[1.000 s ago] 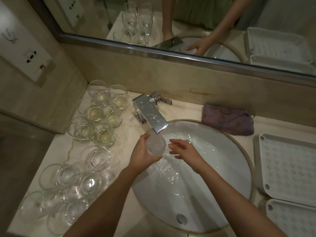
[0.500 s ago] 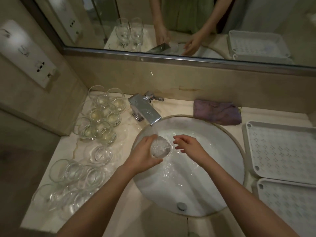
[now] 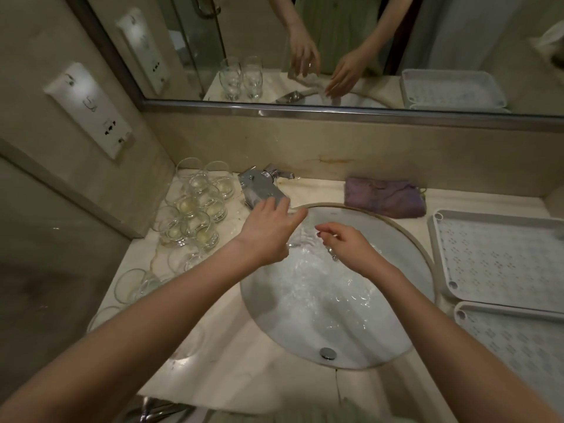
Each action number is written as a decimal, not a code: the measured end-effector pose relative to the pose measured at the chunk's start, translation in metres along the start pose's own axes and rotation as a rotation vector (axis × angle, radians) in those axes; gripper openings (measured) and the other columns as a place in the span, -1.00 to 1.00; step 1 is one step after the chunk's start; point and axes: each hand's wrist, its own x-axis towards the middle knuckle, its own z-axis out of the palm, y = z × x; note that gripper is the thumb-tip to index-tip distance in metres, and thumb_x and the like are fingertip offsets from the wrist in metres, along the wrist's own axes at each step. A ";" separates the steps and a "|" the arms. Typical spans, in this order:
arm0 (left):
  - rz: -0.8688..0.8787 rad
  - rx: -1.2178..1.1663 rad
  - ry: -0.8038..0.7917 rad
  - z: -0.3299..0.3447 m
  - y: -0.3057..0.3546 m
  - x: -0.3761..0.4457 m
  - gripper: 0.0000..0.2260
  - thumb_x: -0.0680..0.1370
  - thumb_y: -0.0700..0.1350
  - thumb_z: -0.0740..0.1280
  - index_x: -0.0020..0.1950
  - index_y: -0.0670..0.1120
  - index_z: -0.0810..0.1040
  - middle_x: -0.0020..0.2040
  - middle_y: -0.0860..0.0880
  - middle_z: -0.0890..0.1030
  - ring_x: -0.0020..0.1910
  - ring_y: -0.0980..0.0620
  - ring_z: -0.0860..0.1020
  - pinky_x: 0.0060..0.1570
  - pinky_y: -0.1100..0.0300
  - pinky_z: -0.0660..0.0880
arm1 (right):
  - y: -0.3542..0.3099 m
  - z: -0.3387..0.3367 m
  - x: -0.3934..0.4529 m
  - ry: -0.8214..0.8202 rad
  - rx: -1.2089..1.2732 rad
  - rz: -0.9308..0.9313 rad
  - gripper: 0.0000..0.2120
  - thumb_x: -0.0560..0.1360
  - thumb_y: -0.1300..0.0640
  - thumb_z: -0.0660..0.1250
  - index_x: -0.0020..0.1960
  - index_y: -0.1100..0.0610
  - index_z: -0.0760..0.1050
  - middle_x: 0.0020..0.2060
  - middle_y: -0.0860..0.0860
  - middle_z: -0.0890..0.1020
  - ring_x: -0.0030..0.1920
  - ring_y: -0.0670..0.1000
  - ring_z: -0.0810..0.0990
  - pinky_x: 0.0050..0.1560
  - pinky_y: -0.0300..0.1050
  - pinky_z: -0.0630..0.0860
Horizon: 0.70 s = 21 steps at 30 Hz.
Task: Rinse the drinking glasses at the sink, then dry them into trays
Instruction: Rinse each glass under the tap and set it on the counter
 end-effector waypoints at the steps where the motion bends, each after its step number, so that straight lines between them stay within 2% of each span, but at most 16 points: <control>1: 0.006 0.027 0.014 -0.006 -0.001 0.000 -0.32 0.45 -0.05 0.41 0.48 -0.02 0.14 0.29 -0.16 0.34 0.19 -0.17 0.37 0.16 0.06 0.29 | -0.003 -0.001 0.000 0.008 -0.005 -0.011 -0.73 0.62 0.13 0.20 0.29 0.07 0.51 0.17 0.00 0.60 0.11 -0.01 0.56 0.06 -0.17 0.42; 4: 0.046 0.120 0.052 -0.023 0.000 -0.001 -0.33 0.45 -0.09 0.40 0.47 -0.04 0.14 0.29 -0.18 0.33 0.19 -0.18 0.37 0.15 0.06 0.29 | -0.011 -0.005 -0.002 0.026 -0.023 -0.041 -0.72 0.62 0.15 0.19 0.29 0.08 0.51 0.19 0.02 0.60 0.12 0.01 0.57 0.12 -0.11 0.47; 6: 0.076 0.186 0.074 -0.033 0.001 -0.002 -0.34 0.43 -0.15 0.39 0.46 -0.05 0.16 0.29 -0.19 0.33 0.20 -0.19 0.37 0.16 0.05 0.30 | -0.016 -0.006 -0.003 0.034 -0.024 -0.047 -0.72 0.62 0.15 0.19 0.30 0.09 0.50 0.19 0.02 0.59 0.11 0.02 0.57 0.07 -0.09 0.50; 8: 0.118 0.312 0.100 -0.038 0.001 -0.003 -0.32 0.32 -0.14 0.47 0.40 -0.03 0.30 0.22 -0.17 0.44 0.12 -0.16 0.46 0.10 0.07 0.38 | -0.019 -0.007 -0.004 0.041 -0.032 -0.053 -0.72 0.62 0.16 0.19 0.30 0.10 0.50 0.17 0.01 0.58 0.08 0.04 0.57 -0.03 -0.13 0.49; 10: 0.176 0.394 0.112 -0.036 0.003 -0.005 -0.31 0.19 -0.08 0.52 0.30 0.02 0.45 0.09 -0.10 0.54 -0.01 -0.08 0.54 0.00 0.12 0.45 | -0.020 -0.006 -0.005 0.042 -0.040 -0.055 -0.73 0.62 0.17 0.18 0.28 0.10 0.50 0.15 0.02 0.60 0.06 0.10 0.60 -0.04 -0.08 0.50; 13: 0.277 0.476 0.050 -0.025 0.014 -0.010 -0.36 0.33 -0.07 0.47 0.39 0.01 0.35 0.16 -0.08 0.50 0.07 -0.07 0.52 0.05 0.14 0.42 | -0.016 -0.004 -0.007 0.025 -0.082 -0.052 -0.72 0.61 0.19 0.17 0.28 0.10 0.51 0.17 0.06 0.60 0.05 0.09 0.60 -0.01 -0.03 0.53; 16: 0.283 0.433 -0.057 -0.005 0.020 -0.011 -0.40 0.48 -0.21 0.35 0.46 -0.14 0.18 0.28 -0.21 0.36 0.22 -0.20 0.40 0.20 0.03 0.32 | -0.013 -0.003 -0.009 -0.002 -0.113 -0.037 -0.70 0.61 0.22 0.16 0.30 0.11 0.50 0.19 0.09 0.59 0.07 0.01 0.57 -0.01 -0.13 0.49; 19: 0.206 0.327 -0.053 -0.001 0.014 -0.009 -0.40 0.48 -0.22 0.35 0.47 -0.12 0.18 0.31 -0.21 0.33 0.24 -0.19 0.38 0.20 0.05 0.30 | -0.014 -0.003 -0.011 -0.017 -0.114 -0.021 -0.70 0.61 0.24 0.15 0.30 0.11 0.50 0.19 0.10 0.58 0.06 0.00 0.55 -0.05 -0.16 0.48; 21: 0.097 0.139 -0.055 -0.008 0.005 -0.008 -0.37 0.46 -0.18 0.39 0.46 -0.07 0.19 0.31 -0.18 0.34 0.24 -0.18 0.38 0.19 0.06 0.32 | -0.019 -0.003 -0.011 -0.016 -0.103 -0.028 -0.70 0.62 0.24 0.15 0.30 0.11 0.50 0.19 0.08 0.58 0.05 0.01 0.55 -0.06 -0.13 0.51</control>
